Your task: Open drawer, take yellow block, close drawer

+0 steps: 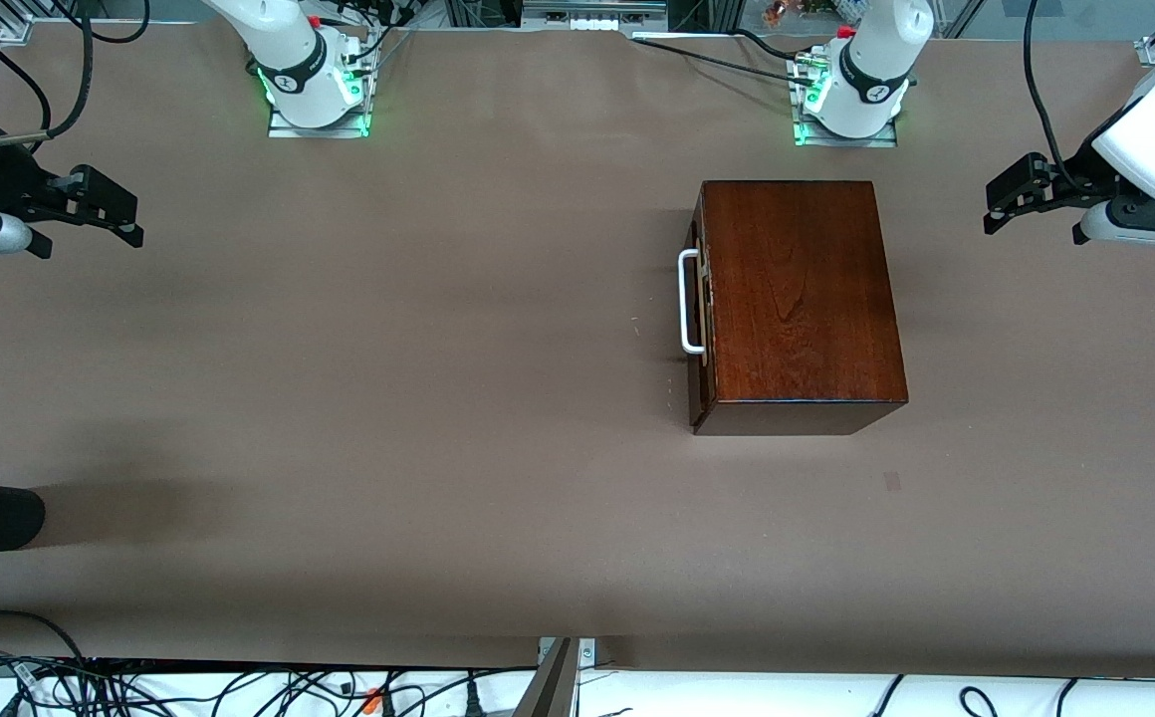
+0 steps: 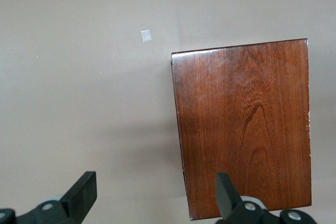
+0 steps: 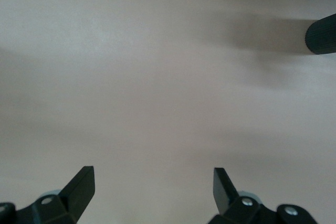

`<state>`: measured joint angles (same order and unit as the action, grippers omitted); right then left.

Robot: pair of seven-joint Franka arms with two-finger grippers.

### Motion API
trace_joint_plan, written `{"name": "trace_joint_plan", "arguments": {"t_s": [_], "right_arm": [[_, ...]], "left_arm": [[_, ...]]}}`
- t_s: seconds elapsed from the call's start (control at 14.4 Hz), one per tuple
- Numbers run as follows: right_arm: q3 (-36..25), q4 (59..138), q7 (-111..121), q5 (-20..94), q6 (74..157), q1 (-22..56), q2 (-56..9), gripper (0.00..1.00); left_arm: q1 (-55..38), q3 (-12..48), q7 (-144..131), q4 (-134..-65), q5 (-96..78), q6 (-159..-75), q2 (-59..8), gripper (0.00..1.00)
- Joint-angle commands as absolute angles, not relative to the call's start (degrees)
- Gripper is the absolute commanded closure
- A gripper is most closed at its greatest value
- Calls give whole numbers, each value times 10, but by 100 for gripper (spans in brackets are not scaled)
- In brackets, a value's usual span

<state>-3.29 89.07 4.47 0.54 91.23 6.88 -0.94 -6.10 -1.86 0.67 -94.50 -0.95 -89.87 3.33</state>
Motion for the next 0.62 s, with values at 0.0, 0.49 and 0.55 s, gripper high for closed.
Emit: {"name": "trace_joint_plan", "arguments": {"t_s": [0.0,0.49,0.55], "right_arm": [[-30,876,40,-1,902,65,-14,0],[-30,876,40,-1,902,65,-14,0],[-30,876,40,-1,902,65,-14,0]], "left_arm": [[-62,-20,15,-934,-9,-898,30,0],[-62,-17,14,-933,-9,-898,30,0],[-62,-16,14,-933,-8,-900,29,0]]}}
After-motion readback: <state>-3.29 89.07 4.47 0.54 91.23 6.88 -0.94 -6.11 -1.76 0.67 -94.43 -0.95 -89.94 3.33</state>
